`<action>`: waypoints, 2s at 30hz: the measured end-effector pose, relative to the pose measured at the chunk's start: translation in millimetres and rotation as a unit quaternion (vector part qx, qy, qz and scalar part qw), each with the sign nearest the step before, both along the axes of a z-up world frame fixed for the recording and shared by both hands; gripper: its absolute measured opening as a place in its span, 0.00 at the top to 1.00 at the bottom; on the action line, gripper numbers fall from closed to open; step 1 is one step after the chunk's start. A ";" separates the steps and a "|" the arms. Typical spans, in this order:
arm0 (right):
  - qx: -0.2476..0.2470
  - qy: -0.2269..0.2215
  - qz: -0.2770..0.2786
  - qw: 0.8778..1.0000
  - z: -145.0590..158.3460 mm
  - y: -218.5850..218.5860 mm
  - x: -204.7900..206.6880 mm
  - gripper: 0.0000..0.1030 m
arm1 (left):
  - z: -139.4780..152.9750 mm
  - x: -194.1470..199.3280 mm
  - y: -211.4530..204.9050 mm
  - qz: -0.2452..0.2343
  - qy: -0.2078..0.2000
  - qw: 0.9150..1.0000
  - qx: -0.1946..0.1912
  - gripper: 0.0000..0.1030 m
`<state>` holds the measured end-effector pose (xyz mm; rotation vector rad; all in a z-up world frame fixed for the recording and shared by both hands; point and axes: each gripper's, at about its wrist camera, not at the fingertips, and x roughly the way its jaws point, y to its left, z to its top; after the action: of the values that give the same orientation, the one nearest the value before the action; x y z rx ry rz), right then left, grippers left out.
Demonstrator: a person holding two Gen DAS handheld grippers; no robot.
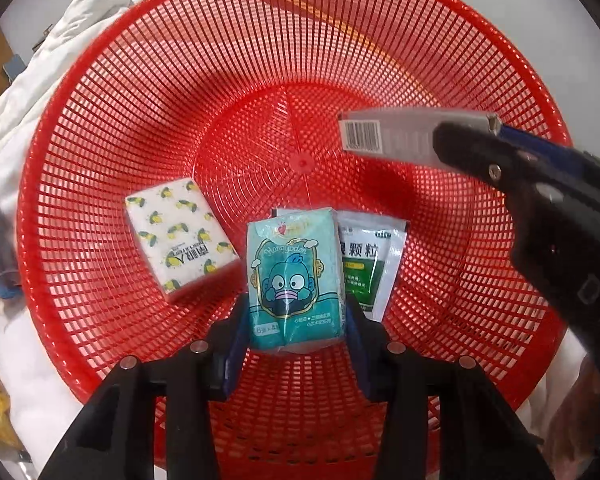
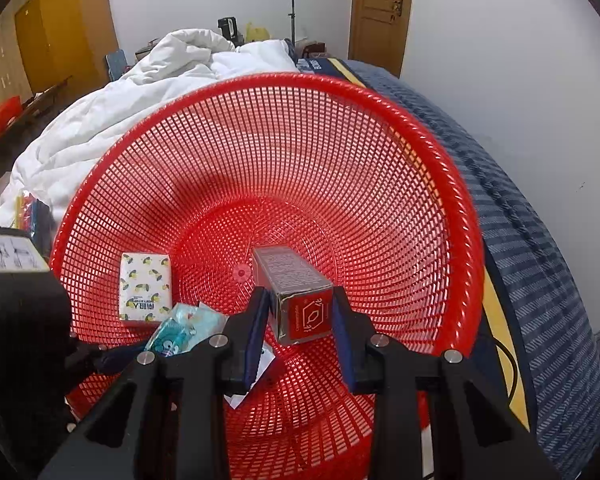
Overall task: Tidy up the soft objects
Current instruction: 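Carry both items into the red basket and open both tools, then return both tools to the pile on the duvet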
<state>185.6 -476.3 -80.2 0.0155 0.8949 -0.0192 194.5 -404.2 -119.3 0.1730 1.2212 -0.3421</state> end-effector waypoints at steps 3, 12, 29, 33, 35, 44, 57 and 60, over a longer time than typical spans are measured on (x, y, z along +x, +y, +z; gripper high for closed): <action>-0.004 0.011 0.011 1.000 -2.3 4.3 3.7 0.70 | 0.1 -0.2 3.4 -0.003 0.004 1.000 0.001 0.50; 0.027 0.028 0.032 0.999 -2.2 2.4 7.3 0.67 | 14.2 1.3 6.6 -0.015 0.006 0.998 -0.053 0.27; 0.116 -0.061 0.055 0.990 54.1 13.2 -33.9 0.46 | 114.8 -42.4 124.3 -0.017 -0.038 0.986 -0.159 0.24; 0.150 -0.108 0.146 0.972 81.2 56.4 -66.7 0.34 | 149.4 -87.0 183.9 0.041 -0.094 0.973 -0.208 0.19; 0.167 -0.115 0.192 0.960 88.3 75.6 -78.6 0.32 | 159.0 -114.8 224.9 0.077 -0.132 0.961 -0.229 0.07; 0.207 -0.092 0.301 0.927 78.5 167.3 -113.0 0.30 | 119.7 -163.8 353.0 0.254 -0.186 0.925 -0.213 0.06; 0.092 -0.033 0.337 0.936 40.2 245.6 -109.3 0.30 | 69.0 -150.3 365.2 0.294 -0.097 0.917 -0.250 0.06; 0.057 -0.025 0.350 0.935 45.5 259.7 -106.4 0.30 | 66.7 -149.9 370.6 0.308 -0.099 0.911 -0.255 0.07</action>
<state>79.1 -216.6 -34.6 -0.1953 0.8081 0.6972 44.5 -33.6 -52.5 -0.6120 0.8903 -0.0750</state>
